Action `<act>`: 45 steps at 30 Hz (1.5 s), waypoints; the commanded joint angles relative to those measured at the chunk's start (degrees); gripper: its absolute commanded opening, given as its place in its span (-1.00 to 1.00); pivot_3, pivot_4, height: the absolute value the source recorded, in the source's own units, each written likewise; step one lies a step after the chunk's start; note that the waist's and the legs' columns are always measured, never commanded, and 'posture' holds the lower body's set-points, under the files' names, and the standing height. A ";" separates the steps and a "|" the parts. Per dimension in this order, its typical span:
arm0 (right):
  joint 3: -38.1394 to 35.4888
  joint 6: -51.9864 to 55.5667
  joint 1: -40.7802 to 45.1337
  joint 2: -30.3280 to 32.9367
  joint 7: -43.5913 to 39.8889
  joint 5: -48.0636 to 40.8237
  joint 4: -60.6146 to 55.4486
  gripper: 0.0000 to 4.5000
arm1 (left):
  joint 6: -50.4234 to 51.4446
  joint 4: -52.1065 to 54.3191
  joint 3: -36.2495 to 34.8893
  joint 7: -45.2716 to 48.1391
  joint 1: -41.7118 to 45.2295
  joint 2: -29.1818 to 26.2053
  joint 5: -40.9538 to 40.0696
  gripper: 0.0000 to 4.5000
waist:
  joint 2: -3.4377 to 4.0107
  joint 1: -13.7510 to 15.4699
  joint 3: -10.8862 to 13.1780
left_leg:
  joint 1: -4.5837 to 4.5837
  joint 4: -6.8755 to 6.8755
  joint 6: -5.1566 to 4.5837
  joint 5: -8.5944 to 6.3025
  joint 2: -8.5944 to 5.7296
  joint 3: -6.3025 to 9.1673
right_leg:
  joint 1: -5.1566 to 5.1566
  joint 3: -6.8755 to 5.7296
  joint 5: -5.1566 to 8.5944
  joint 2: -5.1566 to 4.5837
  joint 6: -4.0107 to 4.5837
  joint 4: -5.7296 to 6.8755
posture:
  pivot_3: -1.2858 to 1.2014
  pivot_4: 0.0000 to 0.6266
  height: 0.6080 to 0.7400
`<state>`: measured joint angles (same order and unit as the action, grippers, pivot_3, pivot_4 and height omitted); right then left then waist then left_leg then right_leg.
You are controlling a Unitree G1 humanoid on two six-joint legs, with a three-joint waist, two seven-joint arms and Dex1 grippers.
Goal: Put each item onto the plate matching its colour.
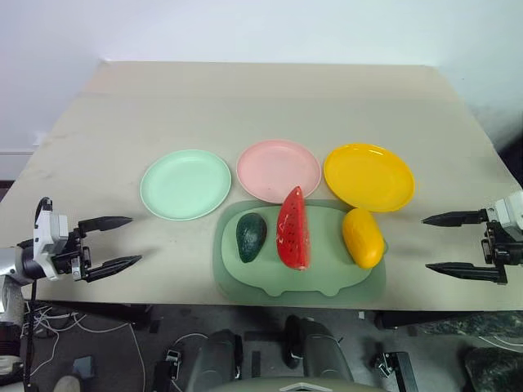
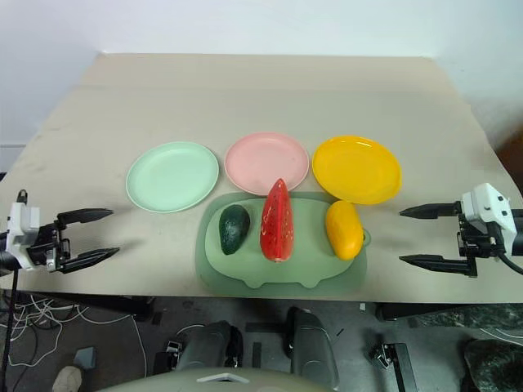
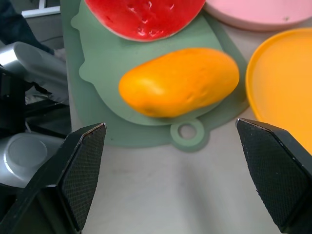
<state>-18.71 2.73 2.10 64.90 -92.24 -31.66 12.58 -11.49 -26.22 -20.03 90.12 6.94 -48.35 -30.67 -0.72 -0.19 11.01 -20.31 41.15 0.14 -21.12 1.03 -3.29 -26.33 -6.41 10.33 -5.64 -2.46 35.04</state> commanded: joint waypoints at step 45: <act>-4.75 37.53 -3.01 -9.21 27.20 -9.77 -22.94 1.00 | 2.92 14.47 -4.81 -5.82 -10.29 1.82 -2.45 0.99 | 0.01 0.94 0.00 | -0.04 0.01 0.00 0.00 0.03 0.05 | -0.04 0.02 0.02 0.04 0.03 -0.04 | 0.03 -0.52 0.94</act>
<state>-23.15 37.51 -1.60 56.09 -67.21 -39.67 -7.91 -7.93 -13.58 -23.08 84.42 -2.70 -46.49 -31.95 -0.71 0.75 11.01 -20.37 41.16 0.14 -21.13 1.07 -3.22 -26.37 -6.40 10.35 -5.59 -2.43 35.00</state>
